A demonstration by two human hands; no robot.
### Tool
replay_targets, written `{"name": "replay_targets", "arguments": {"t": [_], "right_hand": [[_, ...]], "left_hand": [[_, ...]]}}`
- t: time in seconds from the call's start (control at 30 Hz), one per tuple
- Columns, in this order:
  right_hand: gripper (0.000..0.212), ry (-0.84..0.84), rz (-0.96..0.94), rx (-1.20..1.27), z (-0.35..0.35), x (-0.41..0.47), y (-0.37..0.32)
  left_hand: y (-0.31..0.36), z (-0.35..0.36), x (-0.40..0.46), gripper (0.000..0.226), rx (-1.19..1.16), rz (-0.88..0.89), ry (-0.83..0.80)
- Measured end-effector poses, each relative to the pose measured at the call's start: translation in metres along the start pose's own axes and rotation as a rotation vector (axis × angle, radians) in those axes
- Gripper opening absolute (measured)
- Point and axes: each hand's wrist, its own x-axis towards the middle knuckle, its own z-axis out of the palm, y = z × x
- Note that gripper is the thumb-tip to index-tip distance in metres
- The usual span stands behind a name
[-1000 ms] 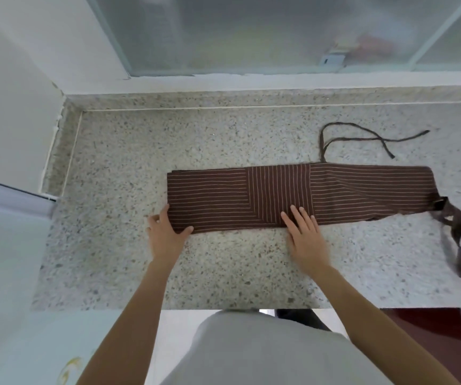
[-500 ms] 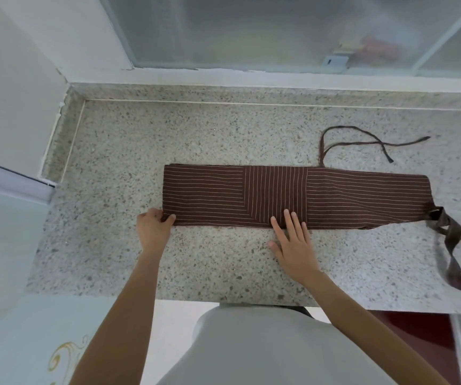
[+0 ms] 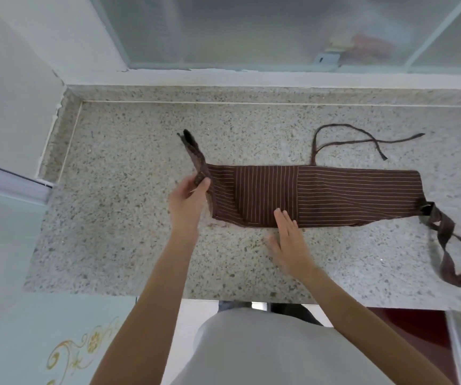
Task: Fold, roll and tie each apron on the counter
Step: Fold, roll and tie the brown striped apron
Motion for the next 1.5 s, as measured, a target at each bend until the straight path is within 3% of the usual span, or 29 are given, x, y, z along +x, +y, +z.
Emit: {"name": "replay_targets", "arguments": {"t": [0.07,0.13,0.27,0.33,0.5,0.63,0.7,0.77,0.87,0.93,1.0,1.07,1.13,1.23,1.37,1.5], "right_hand": [[0.052,-0.015,0.029,0.263,-0.020,-0.002,-0.002],[0.048,0.058,0.047,0.333,-0.043,-0.006,0.007],[0.038,0.475,0.168,0.132,-0.083,-0.026,0.058],[0.036,0.553,0.210,0.025,-0.101,-0.038,0.091],[0.037,0.473,0.358,-0.021,-0.134,-0.064,0.161],[0.039,0.433,0.416,0.056,-0.148,-0.059,0.185],[0.040,0.400,0.397,0.079,-0.149,-0.050,0.190],[0.041,0.360,0.383,0.099,-0.150,-0.038,0.194],[0.045,0.281,0.358,0.105,-0.153,-0.016,0.191],[0.051,0.220,0.357,0.104,-0.155,-0.001,0.185],[0.058,0.206,0.380,0.113,-0.157,0.013,0.180],[0.063,0.238,0.418,0.145,-0.160,0.026,0.174],[0.058,0.269,0.469,0.176,-0.165,0.038,0.170],[0.043,0.298,0.486,0.172,-0.168,0.048,0.165],[0.030,0.346,0.480,0.191,-0.166,0.045,0.165],[0.028,0.381,0.439,0.229,-0.171,0.039,0.163]], "left_hand": [[0.014,0.039,-0.017,0.012,0.005,0.128,-0.102],[0.019,0.085,-0.033,0.015,0.048,0.246,-0.212],[0.001,0.176,-0.055,0.019,0.206,0.478,-0.331],[-0.019,0.213,-0.060,0.021,0.318,0.546,-0.381],[-0.088,0.277,-0.074,0.022,0.696,0.652,-0.549],[-0.119,0.295,-0.072,0.042,1.082,0.556,-0.787],[-0.117,0.286,-0.071,0.048,1.090,0.550,-0.869],[-0.114,0.265,-0.068,0.048,1.016,0.639,-0.781],[-0.117,0.217,-0.059,0.063,1.014,0.728,-0.379],[-0.120,0.188,-0.053,0.082,1.065,0.616,-0.120],[-0.120,0.171,-0.049,0.098,1.074,0.370,-0.006],[-0.120,0.159,-0.043,0.100,1.086,0.170,-0.023],[-0.121,0.154,-0.040,0.087,1.095,0.107,-0.113],[-0.120,0.157,-0.048,0.077,0.885,0.056,-0.191],[-0.124,0.165,-0.060,0.084,0.618,0.164,-0.178],[-0.123,0.181,-0.066,0.070,0.530,0.286,-0.092]]}}
